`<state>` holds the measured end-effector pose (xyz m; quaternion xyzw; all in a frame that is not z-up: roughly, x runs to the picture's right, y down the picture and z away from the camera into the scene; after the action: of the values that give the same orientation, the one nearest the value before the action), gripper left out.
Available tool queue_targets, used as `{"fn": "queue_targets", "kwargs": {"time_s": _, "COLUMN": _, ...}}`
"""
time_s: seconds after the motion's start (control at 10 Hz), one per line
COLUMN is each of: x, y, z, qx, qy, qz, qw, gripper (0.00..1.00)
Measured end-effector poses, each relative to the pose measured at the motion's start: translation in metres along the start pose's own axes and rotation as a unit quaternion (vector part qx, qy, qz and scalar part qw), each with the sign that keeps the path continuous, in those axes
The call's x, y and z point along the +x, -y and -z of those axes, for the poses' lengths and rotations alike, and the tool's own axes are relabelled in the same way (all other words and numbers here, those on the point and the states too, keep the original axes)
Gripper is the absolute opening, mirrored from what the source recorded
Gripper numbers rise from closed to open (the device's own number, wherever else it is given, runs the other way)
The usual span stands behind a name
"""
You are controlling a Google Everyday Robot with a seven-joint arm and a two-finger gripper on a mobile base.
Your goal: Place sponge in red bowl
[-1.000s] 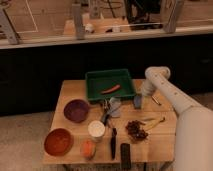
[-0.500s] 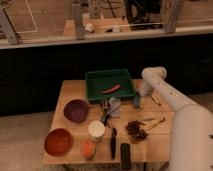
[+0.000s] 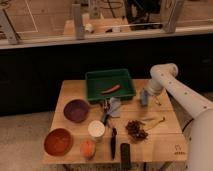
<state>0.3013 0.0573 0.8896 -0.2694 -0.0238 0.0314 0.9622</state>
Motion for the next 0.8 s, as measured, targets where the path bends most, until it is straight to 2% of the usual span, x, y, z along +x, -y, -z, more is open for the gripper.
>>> {"fn": "queue_targets", "kwargs": {"time_s": 0.1, "x": 0.008, "y": -0.006, "z": 0.015, "qx": 0.001, "qy": 0.001, "qz": -0.006, "qw": 1.0000, "gripper": 0.41}}
{"fn": "queue_targets", "kwargs": {"time_s": 0.2, "x": 0.017, "y": -0.013, "z": 0.030, "qx": 0.001, "qy": 0.006, "qz": 0.000, "qw": 1.0000, "gripper": 0.30}}
{"fn": "queue_targets", "kwargs": {"time_s": 0.4, "x": 0.009, "y": -0.019, "z": 0.037, "qx": -0.003, "qy": 0.025, "qz": 0.025, "qw": 0.9994, "gripper": 0.13}}
{"fn": "queue_targets", "kwargs": {"time_s": 0.5, "x": 0.001, "y": -0.025, "z": 0.037, "qx": -0.007, "qy": 0.036, "qz": 0.044, "qw": 0.9983, "gripper": 0.04}}
{"fn": "queue_targets", "kwargs": {"time_s": 0.6, "x": -0.015, "y": -0.032, "z": 0.039, "qx": -0.011, "qy": 0.050, "qz": 0.068, "qw": 0.9964, "gripper": 0.00}}
{"fn": "queue_targets", "kwargs": {"time_s": 0.8, "x": -0.059, "y": -0.042, "z": 0.044, "qx": -0.016, "qy": 0.073, "qz": 0.116, "qw": 0.9904, "gripper": 0.00}}
